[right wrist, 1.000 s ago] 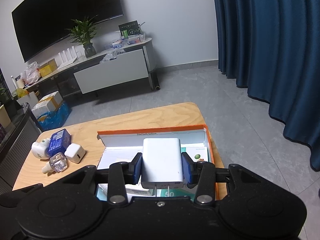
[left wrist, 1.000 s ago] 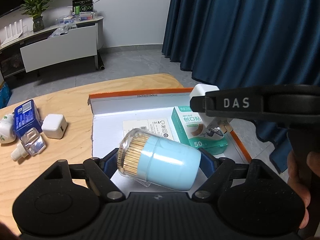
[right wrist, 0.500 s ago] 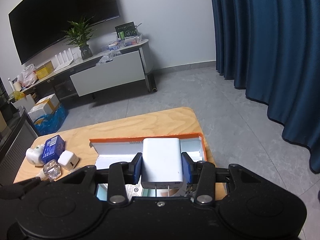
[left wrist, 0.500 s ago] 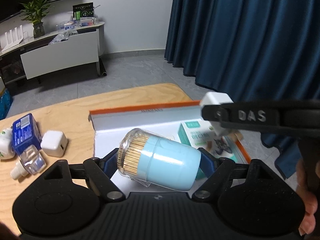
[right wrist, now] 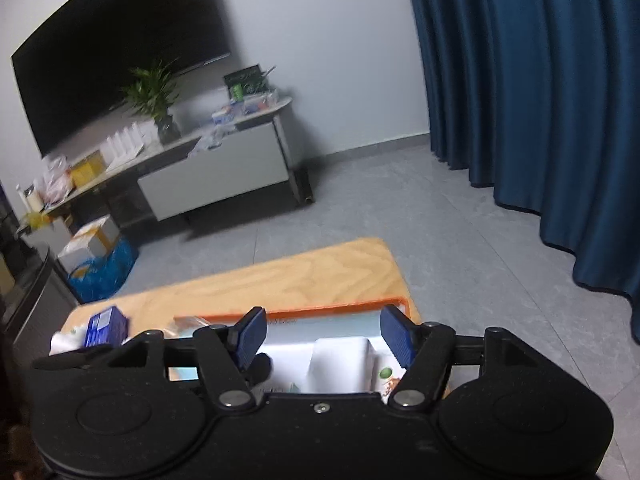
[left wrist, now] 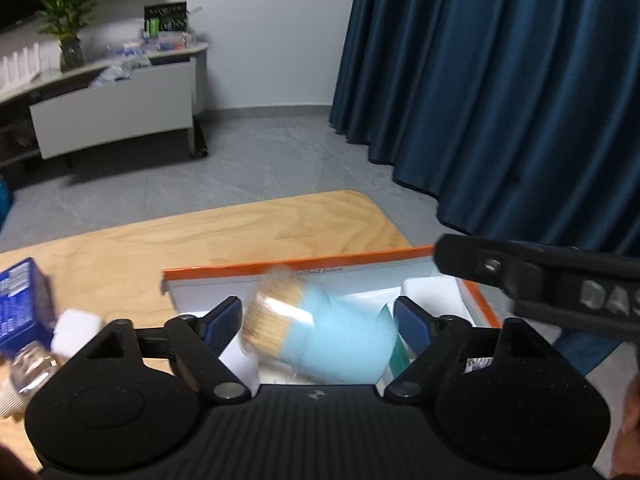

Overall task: Organize rigid objects
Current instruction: 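Lower both items into the tray and open both tools, then withdraw both open tools from the tray toward the table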

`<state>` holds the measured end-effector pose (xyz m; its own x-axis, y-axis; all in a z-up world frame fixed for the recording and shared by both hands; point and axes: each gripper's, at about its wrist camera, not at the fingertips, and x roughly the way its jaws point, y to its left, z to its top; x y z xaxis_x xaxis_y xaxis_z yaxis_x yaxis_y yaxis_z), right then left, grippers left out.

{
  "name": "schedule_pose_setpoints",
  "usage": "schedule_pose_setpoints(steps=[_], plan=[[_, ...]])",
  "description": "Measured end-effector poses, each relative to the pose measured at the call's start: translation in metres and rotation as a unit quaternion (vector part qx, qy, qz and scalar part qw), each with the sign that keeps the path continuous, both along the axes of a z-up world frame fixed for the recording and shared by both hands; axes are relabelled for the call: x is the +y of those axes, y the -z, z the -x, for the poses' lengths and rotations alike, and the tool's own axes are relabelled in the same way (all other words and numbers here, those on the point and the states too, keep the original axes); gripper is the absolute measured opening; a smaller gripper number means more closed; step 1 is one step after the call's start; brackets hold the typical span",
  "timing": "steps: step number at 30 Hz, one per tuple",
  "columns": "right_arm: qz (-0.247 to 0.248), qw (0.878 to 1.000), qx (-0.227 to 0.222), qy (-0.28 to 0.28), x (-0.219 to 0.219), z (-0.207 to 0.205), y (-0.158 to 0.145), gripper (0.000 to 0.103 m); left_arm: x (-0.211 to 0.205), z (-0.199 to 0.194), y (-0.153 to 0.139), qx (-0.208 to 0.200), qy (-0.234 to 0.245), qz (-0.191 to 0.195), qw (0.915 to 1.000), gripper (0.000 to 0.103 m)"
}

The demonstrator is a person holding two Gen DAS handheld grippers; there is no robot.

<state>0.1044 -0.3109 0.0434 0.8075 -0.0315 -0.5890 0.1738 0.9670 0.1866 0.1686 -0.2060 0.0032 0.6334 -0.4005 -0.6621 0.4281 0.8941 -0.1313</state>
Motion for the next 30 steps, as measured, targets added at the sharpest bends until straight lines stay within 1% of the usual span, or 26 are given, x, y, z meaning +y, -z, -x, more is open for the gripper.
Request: schedule_pose_setpoints(steps=[4, 7, 9, 11, 13, 17, 20, 25, 30], plan=[[0.01, 1.0, -0.017, 0.004, 0.001, 0.012, -0.007, 0.077, 0.005, 0.001, -0.007, -0.009, -0.003, 0.014, 0.9999, 0.093], [0.02, 0.999, -0.024, 0.015, 0.005, 0.02, -0.011, 0.077, 0.01, 0.008, -0.01, -0.014, -0.007, 0.011, 0.9998, 0.094], [0.028, 0.999, -0.03, 0.018, 0.008, 0.026, -0.014, 0.086, 0.016, 0.013, -0.012, -0.009, -0.011, 0.012, 0.9998, 0.095], [0.038, 0.999, -0.032, 0.02, 0.013, 0.031, -0.015, 0.088, 0.023, 0.018, -0.014, -0.007, -0.024, 0.008, 0.9997, 0.099], [0.039, 0.999, -0.028, 0.017, 0.018, 0.033, -0.016, 0.088, 0.033, 0.024, -0.017, -0.008, -0.038, 0.002, 0.9992, 0.099], [0.033, 0.999, -0.019, -0.007, 0.034, 0.037, -0.016, 0.088, 0.055, 0.035, -0.02, 0.004, -0.066, -0.008, 0.9978, 0.099], [0.039, 0.999, -0.014, -0.031, 0.052, 0.038, -0.017, 0.088, 0.074, 0.042, -0.022, 0.004, -0.091, -0.013, 0.9958, 0.102], [0.031, 0.997, -0.005, -0.065, 0.084, 0.038, -0.014, 0.088, 0.11, 0.054, -0.022, 0.005, -0.123, -0.017, 0.9923, 0.102], [0.031, 0.994, 0.004, -0.104, 0.118, 0.04, -0.007, 0.088, 0.149, 0.062, -0.024, 0.007, -0.159, -0.009, 0.9871, 0.102]])
